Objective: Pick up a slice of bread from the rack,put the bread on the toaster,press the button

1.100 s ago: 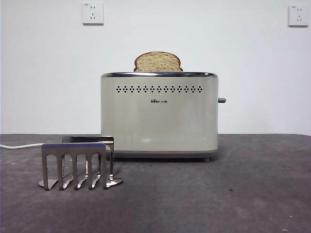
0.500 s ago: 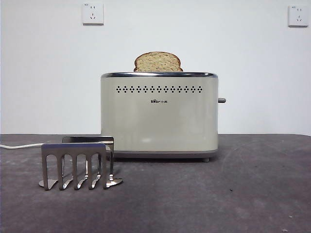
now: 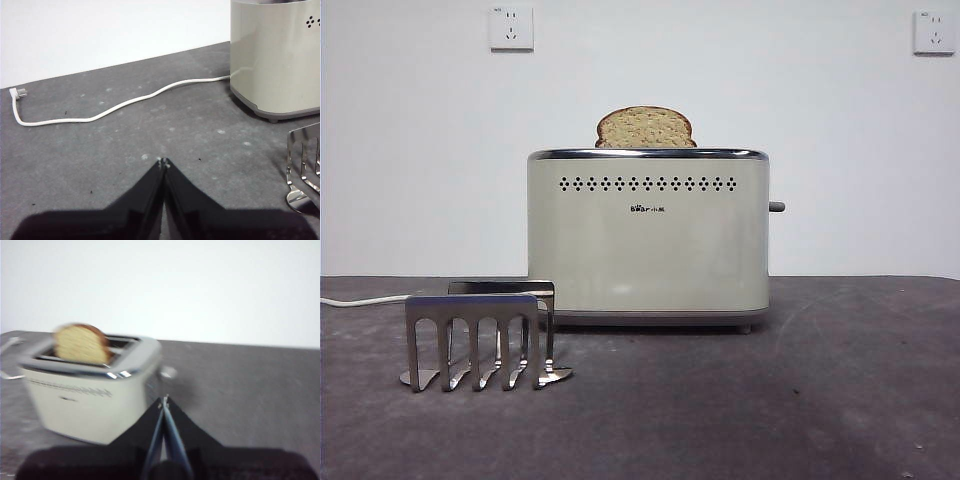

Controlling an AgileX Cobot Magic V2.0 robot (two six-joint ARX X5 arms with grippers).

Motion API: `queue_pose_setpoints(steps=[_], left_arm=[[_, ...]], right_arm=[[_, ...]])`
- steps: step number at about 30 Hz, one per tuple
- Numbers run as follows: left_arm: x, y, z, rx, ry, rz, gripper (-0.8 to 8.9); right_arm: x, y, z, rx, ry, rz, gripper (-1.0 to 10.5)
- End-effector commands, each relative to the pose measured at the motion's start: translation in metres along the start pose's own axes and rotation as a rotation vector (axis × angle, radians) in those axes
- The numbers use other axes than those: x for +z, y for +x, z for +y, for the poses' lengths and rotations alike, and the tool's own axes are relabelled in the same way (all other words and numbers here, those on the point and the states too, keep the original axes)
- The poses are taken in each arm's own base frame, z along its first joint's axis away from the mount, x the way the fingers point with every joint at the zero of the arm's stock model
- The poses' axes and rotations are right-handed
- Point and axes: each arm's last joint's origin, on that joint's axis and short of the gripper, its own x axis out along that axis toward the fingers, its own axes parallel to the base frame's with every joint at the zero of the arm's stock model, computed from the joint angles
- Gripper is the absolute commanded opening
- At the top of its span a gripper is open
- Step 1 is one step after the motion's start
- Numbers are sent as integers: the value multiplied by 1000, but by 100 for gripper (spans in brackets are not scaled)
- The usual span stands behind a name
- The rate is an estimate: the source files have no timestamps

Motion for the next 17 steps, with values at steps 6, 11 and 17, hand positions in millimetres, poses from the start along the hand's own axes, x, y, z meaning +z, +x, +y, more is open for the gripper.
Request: queue_pose_setpoints(steps=[6,11,17], left_arm=[[-4,1,0,2,-12,9,-3],[-4,1,0,2,-12,9,-3],[-4,1,0,2,-12,9,-3]], right_arm=[[-69,-2,0,-73,34,-19,1],[-105,1,2,-49,49,7,1],[-126,3,2,-43,70,30,1]])
